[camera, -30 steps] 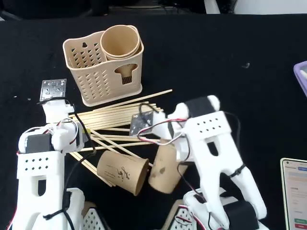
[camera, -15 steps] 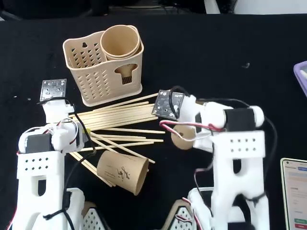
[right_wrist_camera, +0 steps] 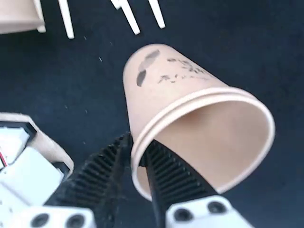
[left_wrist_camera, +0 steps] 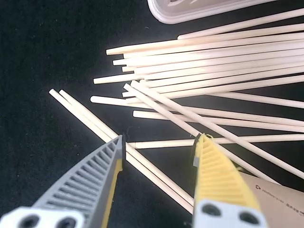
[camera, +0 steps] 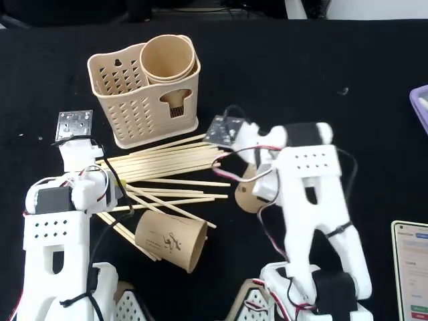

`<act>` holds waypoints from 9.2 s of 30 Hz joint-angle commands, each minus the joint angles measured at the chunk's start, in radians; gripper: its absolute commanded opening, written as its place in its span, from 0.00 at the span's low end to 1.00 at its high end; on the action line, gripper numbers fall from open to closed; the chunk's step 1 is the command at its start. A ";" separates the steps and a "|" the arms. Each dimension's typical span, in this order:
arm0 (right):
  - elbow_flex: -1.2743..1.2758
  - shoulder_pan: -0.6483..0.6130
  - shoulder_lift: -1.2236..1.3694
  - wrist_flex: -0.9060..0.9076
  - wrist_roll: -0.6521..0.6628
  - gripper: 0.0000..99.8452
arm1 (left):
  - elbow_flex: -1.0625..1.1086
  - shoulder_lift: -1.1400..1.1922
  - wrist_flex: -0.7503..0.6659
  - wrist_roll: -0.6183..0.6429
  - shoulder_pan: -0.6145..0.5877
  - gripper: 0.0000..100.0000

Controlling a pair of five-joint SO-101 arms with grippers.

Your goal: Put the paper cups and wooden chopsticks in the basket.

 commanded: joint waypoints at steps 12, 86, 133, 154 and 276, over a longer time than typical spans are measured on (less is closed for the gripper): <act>-0.295 0.003 -0.134 0.115 -0.081 0.01 | -0.010 -0.023 0.005 -0.005 -0.013 0.25; -1.929 -0.405 0.915 -0.110 -0.605 0.27 | -0.012 -0.023 0.006 -0.005 -0.013 0.25; -2.134 -0.328 0.750 0.216 -0.605 0.14 | -0.010 -0.023 0.008 -0.005 -0.013 0.25; -0.045 -0.238 -0.697 -0.081 -0.402 0.15 | -0.088 -0.023 0.264 -0.153 0.108 0.25; -0.688 -0.103 -0.297 -0.140 -0.746 0.01 | -0.061 -0.021 0.112 -0.083 -0.068 0.25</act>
